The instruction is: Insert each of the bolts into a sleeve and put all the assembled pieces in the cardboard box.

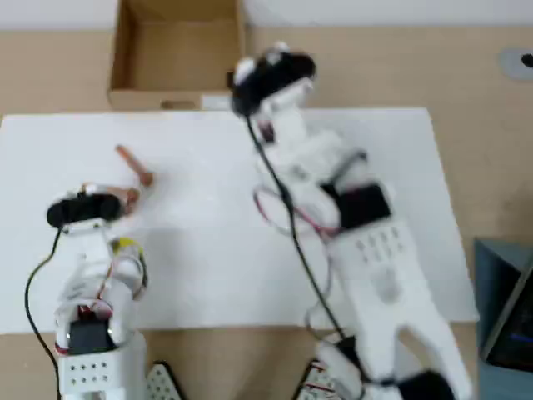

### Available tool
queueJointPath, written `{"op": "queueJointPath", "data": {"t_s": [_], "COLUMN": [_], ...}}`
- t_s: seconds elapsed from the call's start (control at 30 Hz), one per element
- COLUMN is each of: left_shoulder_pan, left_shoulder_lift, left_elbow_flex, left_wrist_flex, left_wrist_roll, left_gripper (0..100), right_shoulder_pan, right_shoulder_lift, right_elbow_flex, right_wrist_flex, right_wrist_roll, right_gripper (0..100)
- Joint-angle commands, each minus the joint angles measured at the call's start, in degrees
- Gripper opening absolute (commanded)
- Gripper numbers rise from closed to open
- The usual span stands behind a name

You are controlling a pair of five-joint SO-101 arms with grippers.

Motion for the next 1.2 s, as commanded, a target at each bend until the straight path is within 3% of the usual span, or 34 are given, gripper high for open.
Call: {"op": "queueJointPath", "data": {"t_s": [0.0, 0.23, 0.7, 1.17], "left_shoulder_pan": [-0.53, -0.53, -0.53, -0.53], "left_shoulder_lift": [-0.22, -0.22, -0.22, -0.22], "left_elbow_flex": [-0.35, -0.26, 0.53, 0.53], "left_wrist_flex": [-0.88, -0.97, -3.69, -3.69], "left_wrist_roll": [-0.18, 0.00, 0.18, 0.18], "left_gripper": [0, 0, 0, 0], "right_shoulder_pan": [0.75, 0.57, -0.48, -3.74], "right_shoulder_lift": [11.30, 34.86, 74.77, 97.98], "right_elbow_flex": [-13.76, -34.68, -78.37, -102.90], "right_wrist_flex": [-5.54, -12.57, -13.01, -12.04], "right_wrist_roll": [0.97, 6.33, 19.52, 31.47], "right_gripper": [0.9, 0.9, 0.9, 5.1]}}
